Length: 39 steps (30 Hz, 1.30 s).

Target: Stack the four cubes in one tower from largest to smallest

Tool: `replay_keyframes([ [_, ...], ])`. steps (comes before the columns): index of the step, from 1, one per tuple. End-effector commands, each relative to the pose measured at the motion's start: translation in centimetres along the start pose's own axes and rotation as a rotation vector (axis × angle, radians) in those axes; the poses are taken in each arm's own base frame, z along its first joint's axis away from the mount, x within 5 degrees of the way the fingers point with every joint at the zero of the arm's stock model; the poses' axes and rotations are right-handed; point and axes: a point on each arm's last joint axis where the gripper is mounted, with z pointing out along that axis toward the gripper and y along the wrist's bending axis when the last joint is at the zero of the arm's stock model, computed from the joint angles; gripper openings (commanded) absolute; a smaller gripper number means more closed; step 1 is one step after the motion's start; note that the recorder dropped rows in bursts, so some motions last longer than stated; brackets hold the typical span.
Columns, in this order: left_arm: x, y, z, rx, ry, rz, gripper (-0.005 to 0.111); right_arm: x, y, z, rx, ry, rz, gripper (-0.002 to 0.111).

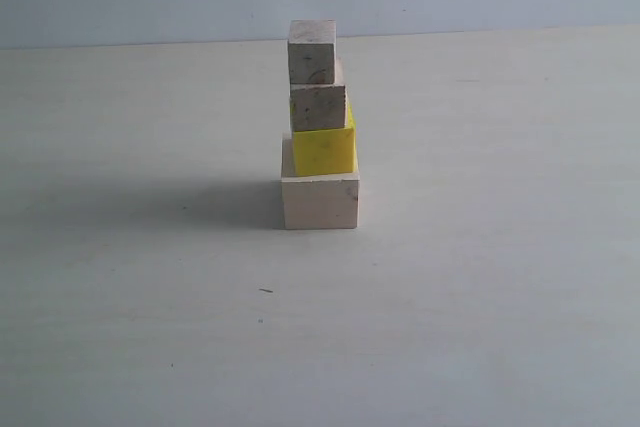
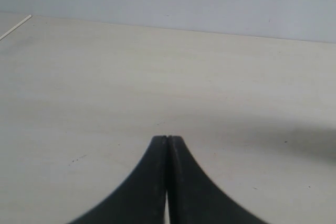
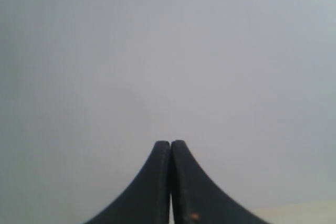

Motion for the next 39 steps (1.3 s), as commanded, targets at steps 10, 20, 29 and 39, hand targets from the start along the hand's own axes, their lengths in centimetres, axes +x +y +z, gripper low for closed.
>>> replay_keyframes([
  [10, 0.0, 0.0, 0.0, 0.006, -0.010, 0.000, 0.000, 3.5, -0.3, -2.5, -0.046, 0.103, -0.188, 0.000],
  [20, 0.0, 0.0, 0.0, 0.006, -0.010, 0.000, 0.000, 5.3, -0.9, -3.1, -0.012, 0.262, -0.240, 0.000],
  [29, 0.0, 0.0, 0.0, 0.006, -0.010, 0.000, 0.000, 9.6, -2.6, -5.0, 0.138, 0.240, -0.163, 0.000],
  [39, 0.0, 0.0, 0.0, 0.006, -0.010, 0.000, 0.000, 15.1, -3.5, -5.5, 0.132, 0.262, -0.132, 0.000],
])
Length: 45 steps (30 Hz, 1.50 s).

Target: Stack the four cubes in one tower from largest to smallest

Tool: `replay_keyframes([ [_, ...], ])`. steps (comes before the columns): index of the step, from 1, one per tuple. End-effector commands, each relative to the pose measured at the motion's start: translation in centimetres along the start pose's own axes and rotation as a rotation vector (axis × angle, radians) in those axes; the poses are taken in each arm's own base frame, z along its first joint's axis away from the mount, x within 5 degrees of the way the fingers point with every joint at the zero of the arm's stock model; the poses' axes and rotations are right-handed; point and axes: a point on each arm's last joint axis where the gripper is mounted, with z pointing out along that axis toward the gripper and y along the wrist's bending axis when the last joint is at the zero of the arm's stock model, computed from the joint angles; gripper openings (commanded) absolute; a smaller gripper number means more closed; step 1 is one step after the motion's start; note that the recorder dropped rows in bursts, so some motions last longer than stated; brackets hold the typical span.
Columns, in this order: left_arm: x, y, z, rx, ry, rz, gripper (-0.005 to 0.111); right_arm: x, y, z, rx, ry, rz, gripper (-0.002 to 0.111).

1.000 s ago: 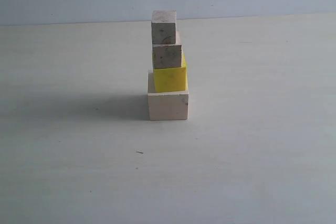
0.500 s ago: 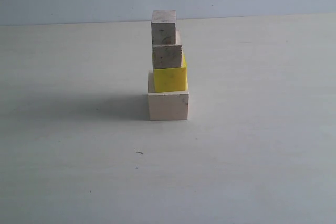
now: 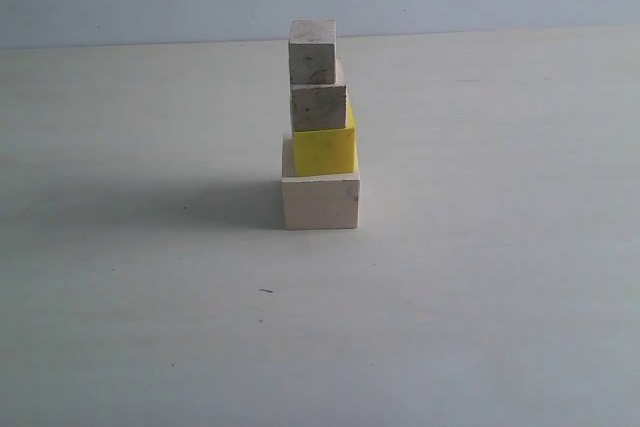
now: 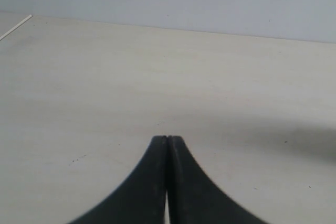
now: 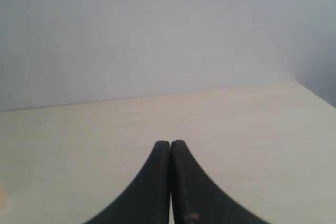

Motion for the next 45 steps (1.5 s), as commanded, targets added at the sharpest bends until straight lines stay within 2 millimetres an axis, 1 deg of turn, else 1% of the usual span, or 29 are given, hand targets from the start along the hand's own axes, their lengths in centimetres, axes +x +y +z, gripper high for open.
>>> replay_keyframes([
  [1, 0.0, 0.0, 0.0, 0.005, -0.010, 0.001, 0.000, 2.5, -0.1, 0.5, 0.001, 0.021, 0.002, 0.000],
  [2, 0.0, 0.0, 0.0, 0.005, -0.010, 0.001, 0.000, 2.9, -0.1, 0.6, 0.001, 0.031, 0.004, 0.000],
  [7, 0.0, 0.0, 0.0, 0.005, -0.010, 0.001, 0.000, 3.3, -0.1, 0.6, 0.002, 0.072, 0.012, 0.000],
  [14, 0.0, 0.0, 0.0, 0.005, -0.010, 0.001, 0.000, 3.9, -0.3, 0.5, 0.014, 0.138, -0.041, 0.000],
  [20, 0.0, 0.0, 0.0, 0.005, -0.010, 0.001, 0.000, 3.9, -0.3, 0.5, 0.011, 0.140, -0.082, 0.000],
  [45, 0.0, 0.0, 0.0, 0.005, -0.010, 0.001, 0.000, 3.9, -0.3, 0.5, 0.011, 0.139, -0.080, 0.000],
])
